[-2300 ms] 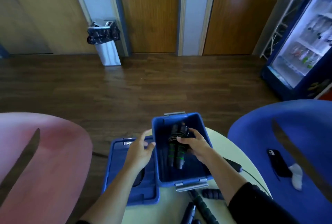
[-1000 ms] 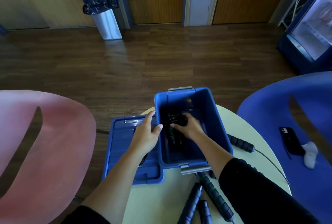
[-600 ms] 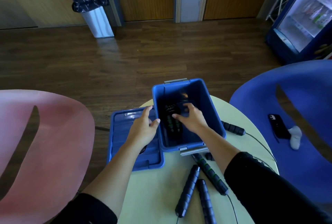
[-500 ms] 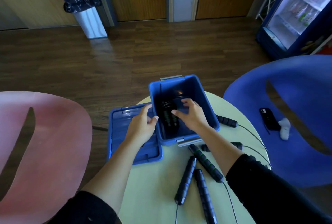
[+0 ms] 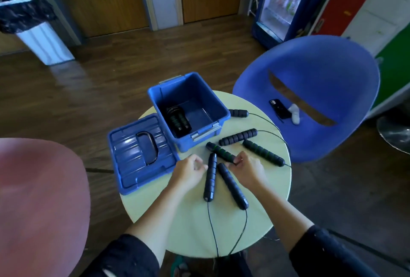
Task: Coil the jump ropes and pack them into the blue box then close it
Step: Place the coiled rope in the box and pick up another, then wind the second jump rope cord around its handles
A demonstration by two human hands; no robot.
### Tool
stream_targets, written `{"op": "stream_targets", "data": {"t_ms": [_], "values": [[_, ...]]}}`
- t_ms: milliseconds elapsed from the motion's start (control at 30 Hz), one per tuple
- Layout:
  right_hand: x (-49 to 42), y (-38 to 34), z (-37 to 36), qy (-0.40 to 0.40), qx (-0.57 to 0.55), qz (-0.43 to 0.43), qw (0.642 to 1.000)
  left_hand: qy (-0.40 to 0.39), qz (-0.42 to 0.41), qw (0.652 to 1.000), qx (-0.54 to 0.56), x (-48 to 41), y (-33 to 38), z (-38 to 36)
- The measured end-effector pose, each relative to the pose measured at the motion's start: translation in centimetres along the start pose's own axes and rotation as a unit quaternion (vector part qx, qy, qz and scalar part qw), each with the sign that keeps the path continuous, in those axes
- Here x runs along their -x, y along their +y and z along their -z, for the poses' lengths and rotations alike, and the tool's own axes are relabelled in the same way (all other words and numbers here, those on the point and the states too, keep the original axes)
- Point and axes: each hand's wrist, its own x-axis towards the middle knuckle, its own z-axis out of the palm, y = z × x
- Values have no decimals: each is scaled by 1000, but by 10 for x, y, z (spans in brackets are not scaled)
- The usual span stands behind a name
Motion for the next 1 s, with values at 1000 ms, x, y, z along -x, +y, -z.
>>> {"op": "stream_targets", "data": {"t_ms": [1000], "values": [[46,19,-16,-214,-385,18,897,-14,22,952,304,79,-3,-31]]}}
